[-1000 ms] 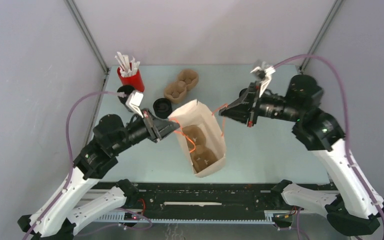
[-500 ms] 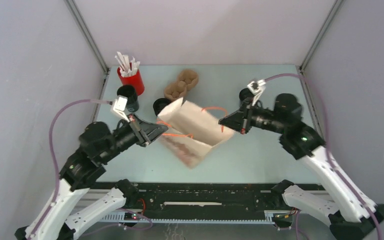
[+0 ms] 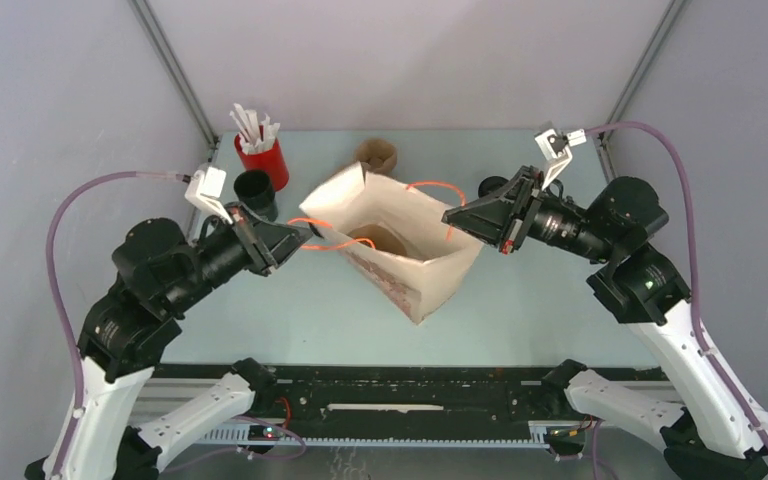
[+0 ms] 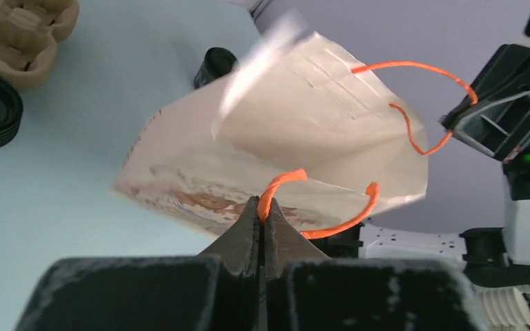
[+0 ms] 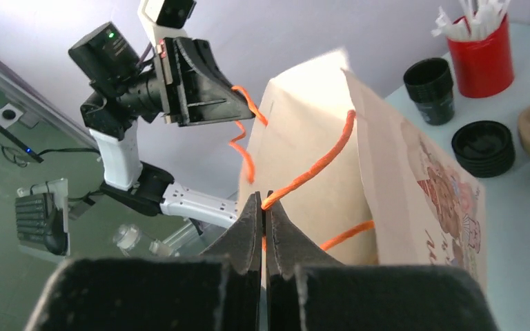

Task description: Pack the takeout coffee

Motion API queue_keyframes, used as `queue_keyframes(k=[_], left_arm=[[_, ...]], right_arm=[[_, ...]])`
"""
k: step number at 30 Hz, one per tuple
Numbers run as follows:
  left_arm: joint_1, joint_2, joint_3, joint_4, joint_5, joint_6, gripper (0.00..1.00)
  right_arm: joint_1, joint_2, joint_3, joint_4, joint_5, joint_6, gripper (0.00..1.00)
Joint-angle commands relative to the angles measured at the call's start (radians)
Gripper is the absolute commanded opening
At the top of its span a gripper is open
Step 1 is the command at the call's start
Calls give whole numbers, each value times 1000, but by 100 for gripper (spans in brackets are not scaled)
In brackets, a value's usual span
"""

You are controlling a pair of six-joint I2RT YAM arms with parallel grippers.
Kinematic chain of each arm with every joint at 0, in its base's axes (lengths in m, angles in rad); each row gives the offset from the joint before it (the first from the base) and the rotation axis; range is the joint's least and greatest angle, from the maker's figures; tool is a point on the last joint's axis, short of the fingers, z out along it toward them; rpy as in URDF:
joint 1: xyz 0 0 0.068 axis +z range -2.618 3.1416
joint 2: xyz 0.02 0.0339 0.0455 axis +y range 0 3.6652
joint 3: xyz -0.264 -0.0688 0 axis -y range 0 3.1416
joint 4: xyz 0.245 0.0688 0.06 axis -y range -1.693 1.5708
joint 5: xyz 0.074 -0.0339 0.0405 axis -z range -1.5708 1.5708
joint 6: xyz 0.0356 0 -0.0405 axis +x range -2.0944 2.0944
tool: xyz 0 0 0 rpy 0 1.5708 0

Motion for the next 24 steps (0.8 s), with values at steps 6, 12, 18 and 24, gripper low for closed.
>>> queue_keyframes(k=[6, 12, 18, 24], left_arm=[[23, 123, -31, -75, -21, 138, 0], [40, 181, -3, -115, -58, 205, 6], [43, 223, 60, -163, -108, 222, 59], [37, 124, 31, -162, -70, 69, 83]], right_arm=[[88, 11, -44, -64, 138, -27, 0], [100, -32, -93, -61, 257, 38, 0], [197, -80, -248, 13, 522, 171, 0], [313, -91, -271, 15, 845, 214, 0]])
